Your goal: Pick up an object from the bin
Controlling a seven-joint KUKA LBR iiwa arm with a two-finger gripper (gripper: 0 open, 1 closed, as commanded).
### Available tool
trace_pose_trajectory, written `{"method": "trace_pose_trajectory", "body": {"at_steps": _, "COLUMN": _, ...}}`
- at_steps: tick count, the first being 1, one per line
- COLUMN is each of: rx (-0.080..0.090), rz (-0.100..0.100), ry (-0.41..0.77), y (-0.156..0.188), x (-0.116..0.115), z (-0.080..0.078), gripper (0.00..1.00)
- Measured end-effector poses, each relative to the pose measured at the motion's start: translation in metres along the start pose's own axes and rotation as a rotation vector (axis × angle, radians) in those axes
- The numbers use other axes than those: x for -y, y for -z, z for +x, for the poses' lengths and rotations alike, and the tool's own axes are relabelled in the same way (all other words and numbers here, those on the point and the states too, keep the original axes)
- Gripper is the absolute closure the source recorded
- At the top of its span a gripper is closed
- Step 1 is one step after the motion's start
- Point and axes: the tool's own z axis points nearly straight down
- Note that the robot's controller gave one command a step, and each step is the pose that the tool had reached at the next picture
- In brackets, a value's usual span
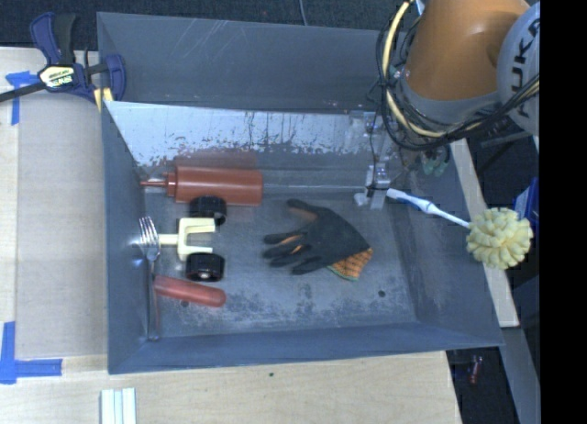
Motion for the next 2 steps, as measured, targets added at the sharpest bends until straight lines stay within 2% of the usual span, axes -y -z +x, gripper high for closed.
{"method": "trace_pose_trajectory", "body": {"at_steps": 1, "rx": 0.009, "rz": 0.0, "ry": 0.0, "y": 0.005, "x": 0.0, "z": -0.001, "gripper": 0.0}}
{"method": "trace_pose_trajectory", "body": {"at_steps": 2, "rx": 0.013, "rz": 0.001, "ry": 0.035, "y": -0.071, "x": -0.021, "z": 0.015, "gripper": 0.0}}
